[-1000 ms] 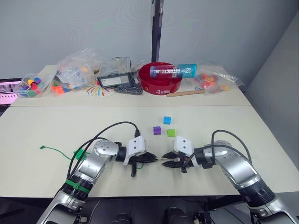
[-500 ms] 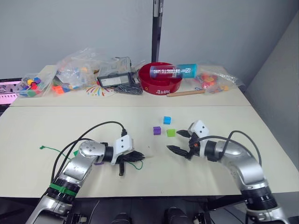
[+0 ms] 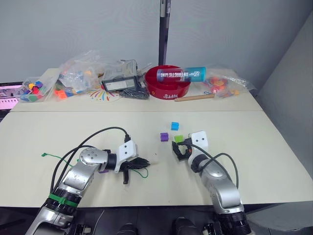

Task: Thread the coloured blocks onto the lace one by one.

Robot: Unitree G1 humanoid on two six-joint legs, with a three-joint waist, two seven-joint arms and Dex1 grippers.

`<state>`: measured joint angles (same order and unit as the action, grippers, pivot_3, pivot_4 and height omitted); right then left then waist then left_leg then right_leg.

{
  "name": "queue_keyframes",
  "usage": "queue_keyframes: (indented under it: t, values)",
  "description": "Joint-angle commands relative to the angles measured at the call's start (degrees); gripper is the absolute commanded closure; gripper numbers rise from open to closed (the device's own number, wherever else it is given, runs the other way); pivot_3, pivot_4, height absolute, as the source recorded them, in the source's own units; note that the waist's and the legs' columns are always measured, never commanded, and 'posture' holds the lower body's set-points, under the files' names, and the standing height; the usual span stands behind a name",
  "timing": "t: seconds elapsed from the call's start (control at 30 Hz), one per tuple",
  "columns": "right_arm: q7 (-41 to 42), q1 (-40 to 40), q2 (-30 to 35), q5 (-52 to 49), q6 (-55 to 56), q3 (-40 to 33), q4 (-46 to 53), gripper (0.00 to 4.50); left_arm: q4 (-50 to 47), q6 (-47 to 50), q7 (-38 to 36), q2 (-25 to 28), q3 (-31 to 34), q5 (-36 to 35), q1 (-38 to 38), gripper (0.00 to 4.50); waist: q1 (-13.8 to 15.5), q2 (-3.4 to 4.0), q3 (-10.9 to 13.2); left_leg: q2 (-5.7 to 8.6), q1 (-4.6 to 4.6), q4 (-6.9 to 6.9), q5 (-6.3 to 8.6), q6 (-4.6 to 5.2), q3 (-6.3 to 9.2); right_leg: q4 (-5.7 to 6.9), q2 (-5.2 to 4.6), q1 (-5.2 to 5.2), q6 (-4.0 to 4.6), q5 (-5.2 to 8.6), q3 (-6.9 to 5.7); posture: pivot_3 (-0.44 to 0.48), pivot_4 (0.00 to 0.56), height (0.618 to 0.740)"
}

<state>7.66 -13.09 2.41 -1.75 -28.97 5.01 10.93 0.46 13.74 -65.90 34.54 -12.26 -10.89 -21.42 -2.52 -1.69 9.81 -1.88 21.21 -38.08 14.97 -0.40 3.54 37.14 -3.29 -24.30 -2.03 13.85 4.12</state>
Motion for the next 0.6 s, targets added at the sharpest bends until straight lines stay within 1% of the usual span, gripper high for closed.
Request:
queue_keyframes:
  t: [0.03, 0.13, 0.27, 0.37, 0.6]
  values:
    - [-3.75, -1.89, -1.46, 2.04, 3.11, -0.20, -3.10, 0.03, -1.76, -0.11, 0.10, 0.37, 0.88, -0.79, -0.54, 4.50, -0.07, 0.00, 0.00, 0.00, 0.00, 0.00, 0.00, 0.00, 0.00, 0.00, 0.00, 0.00, 0.00, 0.00, 0.00, 0.000, 0.150, 0.731]
    - [-5.13, -3.31, -2.93, 1.65, 4.97, -1.03, -6.32, 0.03, -1.68, -0.18, 0.16, 0.31, 0.85, -0.76, -0.56, 4.50, -0.10, 0.00, 0.00, 0.00, 0.00, 0.00, 0.00, 0.00, 0.00, 0.00, 0.00, -0.01, 0.00, 0.00, 0.00, 0.000, 0.150, 0.731]
    - [-7.21, -5.42, -3.22, 3.10, 6.95, -0.97, -11.45, 0.03, -1.51, -0.29, 0.22, 0.29, 0.88, -0.74, -0.61, 4.50, -0.22, 0.00, 0.00, 0.00, 0.00, 0.02, 0.00, 0.00, -0.01, 0.00, 0.00, -0.01, 0.00, 0.00, 0.01, 0.000, 0.150, 0.731]
    - [-7.30, -6.04, -3.38, 3.42, 7.21, -0.55, -12.75, 0.86, -1.59, -0.34, 0.26, 0.41, 0.94, -0.71, -0.43, 4.50, -0.22, 0.00, 0.00, -0.01, -0.01, 0.02, 0.00, 0.00, 0.00, 0.01, 0.01, -0.01, 0.01, 0.00, 0.00, 0.000, 0.150, 0.731]
    - [-7.28, -3.12, -3.72, 3.44, 6.48, 0.69, -9.65, 3.25, -1.65, -0.34, 0.47, 0.59, 1.20, -0.75, -0.24, 4.50, 0.01, 0.01, 0.00, 0.01, 0.00, 0.02, 0.00, 0.00, 0.01, -0.01, -0.01, 0.01, 0.00, 0.00, 0.00, 0.000, 0.150, 0.731]
